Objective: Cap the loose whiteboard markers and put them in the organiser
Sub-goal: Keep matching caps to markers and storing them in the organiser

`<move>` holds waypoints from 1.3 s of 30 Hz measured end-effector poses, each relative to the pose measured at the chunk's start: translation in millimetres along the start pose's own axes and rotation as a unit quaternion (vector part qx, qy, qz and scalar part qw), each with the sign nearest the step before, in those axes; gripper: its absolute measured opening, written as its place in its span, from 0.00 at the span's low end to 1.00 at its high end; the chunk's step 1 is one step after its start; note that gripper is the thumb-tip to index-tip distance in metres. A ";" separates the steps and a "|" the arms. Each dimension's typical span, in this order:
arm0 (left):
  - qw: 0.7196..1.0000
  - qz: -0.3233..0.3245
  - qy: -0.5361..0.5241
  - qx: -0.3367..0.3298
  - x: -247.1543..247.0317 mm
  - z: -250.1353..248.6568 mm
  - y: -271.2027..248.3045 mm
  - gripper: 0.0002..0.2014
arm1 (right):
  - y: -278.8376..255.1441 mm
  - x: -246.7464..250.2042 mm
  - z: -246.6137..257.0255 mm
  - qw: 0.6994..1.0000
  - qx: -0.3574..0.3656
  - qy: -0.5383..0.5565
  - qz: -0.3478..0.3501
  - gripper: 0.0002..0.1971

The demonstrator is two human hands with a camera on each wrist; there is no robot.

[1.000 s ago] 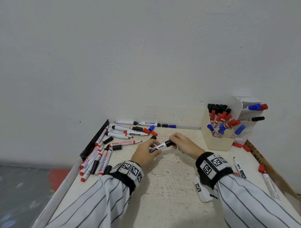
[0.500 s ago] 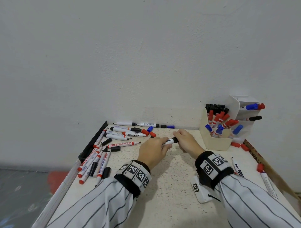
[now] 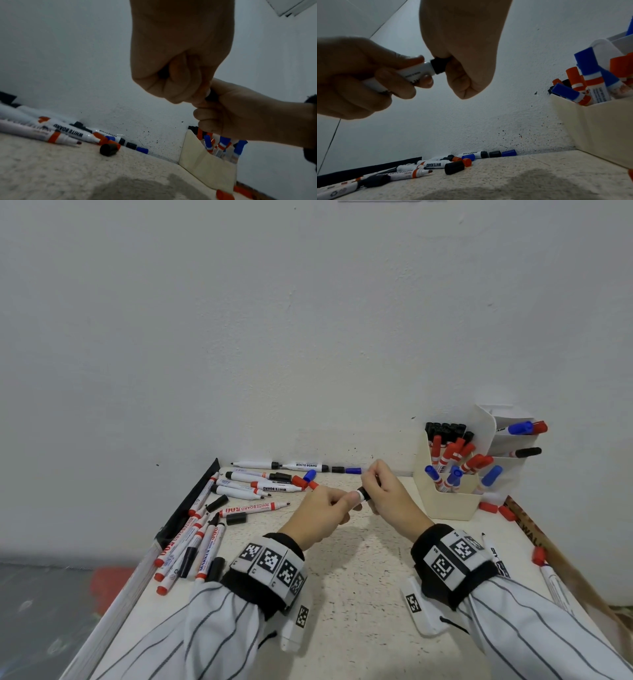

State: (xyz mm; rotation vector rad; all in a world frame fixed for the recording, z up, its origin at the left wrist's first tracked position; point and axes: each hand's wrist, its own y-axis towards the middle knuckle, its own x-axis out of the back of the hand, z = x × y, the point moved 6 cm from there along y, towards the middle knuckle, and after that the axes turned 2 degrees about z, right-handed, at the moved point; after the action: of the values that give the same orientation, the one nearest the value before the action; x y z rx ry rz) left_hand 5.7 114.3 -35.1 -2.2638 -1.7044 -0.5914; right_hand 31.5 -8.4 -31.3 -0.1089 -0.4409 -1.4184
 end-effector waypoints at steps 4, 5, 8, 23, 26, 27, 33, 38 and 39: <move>0.986 -0.033 0.159 -0.044 3.1 -8.7 -0.2 0.16 | 0.7 -1.4 -0.6 1.000 -0.022 0.009 -0.011 0.12; 0.971 -0.046 0.227 -0.056 3.3 -11.4 -1.1 0.17 | 1.0 -1.8 -2.2 0.999 -0.036 0.017 -0.011 0.12; 0.915 -0.090 0.381 -0.096 2.4 -15.2 -3.7 0.16 | 0.2 -3.6 -6.1 0.996 -0.077 0.038 -0.006 0.11; 0.986 0.003 0.162 -0.038 3.7 -15.1 3.8 0.17 | -11.0 -4.0 2.3 0.997 -0.022 0.078 0.003 0.12; 0.969 -0.028 0.236 -0.073 2.1 -16.7 1.1 0.15 | -7.7 -5.6 0.3 0.995 -0.042 0.088 0.006 0.12; 0.962 -0.040 0.259 -0.081 1.6 -16.8 -0.3 0.15 | -6.2 -6.0 0.1 0.995 -0.047 0.084 0.010 0.12; 0.953 -0.075 0.279 -0.093 0.6 -12.5 0.9 0.18 | 1.5 -5.8 -4.6 0.997 -0.056 0.031 0.034 0.11; 0.964 -0.075 0.238 -0.090 2.6 2.4 7.8 0.13 | 8.3 -7.1 -3.0 0.997 -0.040 -0.048 0.053 0.11; 0.967 -0.069 0.229 -0.089 2.6 6.1 9.5 0.14 | 10.5 -7.2 -0.7 0.994 -0.031 -0.083 0.064 0.12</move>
State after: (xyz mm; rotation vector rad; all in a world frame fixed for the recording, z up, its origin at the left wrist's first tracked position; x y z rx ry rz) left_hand 16.5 116.4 -38.9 -1.9182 -1.6268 -1.2343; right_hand 41.2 -0.2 -32.6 -0.3019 -0.5185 -1.3009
